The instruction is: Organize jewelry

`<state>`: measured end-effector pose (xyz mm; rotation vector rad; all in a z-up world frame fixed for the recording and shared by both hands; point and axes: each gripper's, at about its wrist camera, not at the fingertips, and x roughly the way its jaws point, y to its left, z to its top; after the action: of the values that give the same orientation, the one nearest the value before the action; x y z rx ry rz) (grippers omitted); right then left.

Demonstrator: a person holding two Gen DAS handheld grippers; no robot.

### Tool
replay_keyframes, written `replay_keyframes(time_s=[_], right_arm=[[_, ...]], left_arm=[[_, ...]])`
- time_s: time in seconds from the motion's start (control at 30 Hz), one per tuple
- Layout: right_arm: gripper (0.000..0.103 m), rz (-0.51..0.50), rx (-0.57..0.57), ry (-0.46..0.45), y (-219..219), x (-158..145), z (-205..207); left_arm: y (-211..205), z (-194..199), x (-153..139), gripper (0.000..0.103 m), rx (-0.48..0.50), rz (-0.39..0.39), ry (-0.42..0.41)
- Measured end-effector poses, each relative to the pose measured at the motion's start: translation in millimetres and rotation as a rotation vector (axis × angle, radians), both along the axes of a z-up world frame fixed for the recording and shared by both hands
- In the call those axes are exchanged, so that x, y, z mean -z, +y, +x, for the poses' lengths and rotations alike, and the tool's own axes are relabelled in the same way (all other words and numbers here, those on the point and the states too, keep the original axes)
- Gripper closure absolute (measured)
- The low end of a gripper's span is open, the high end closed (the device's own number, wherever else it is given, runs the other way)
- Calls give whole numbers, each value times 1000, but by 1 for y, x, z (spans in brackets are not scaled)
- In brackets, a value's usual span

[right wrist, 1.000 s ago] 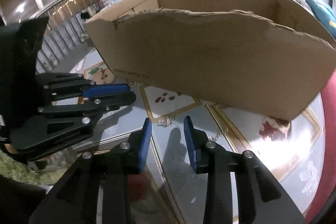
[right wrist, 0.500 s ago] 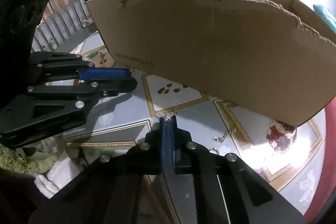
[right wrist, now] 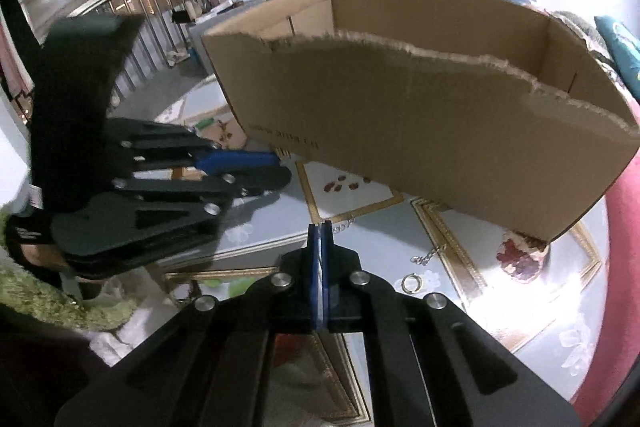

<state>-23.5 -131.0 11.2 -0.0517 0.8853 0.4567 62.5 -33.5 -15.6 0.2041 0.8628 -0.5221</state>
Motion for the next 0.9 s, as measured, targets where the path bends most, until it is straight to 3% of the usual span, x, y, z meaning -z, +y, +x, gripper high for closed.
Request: replay_keyframes(time_s=[0.2, 0.3, 0.53, 0.57, 0.63, 0.9], right_arm=[[97, -12, -6, 8, 0, 5, 6], [82, -42, -21, 1, 9, 12, 14], [86, -110, -52, 3, 21, 31, 24], [95, -104, -51, 11, 21, 30, 25], [99, -82, -43, 16, 19, 28, 24], [100, 35, 11, -1, 1, 4, 18]], left_arm=[[0, -1, 0, 92, 1, 0, -1], [0, 0, 0, 91, 0, 1, -1], [0, -1, -1, 91, -1, 0, -3], [0, -1, -1, 91, -1, 0, -3], [1, -2, -2, 91, -2, -2, -7], [7, -6, -11, 91, -7, -6, -28]])
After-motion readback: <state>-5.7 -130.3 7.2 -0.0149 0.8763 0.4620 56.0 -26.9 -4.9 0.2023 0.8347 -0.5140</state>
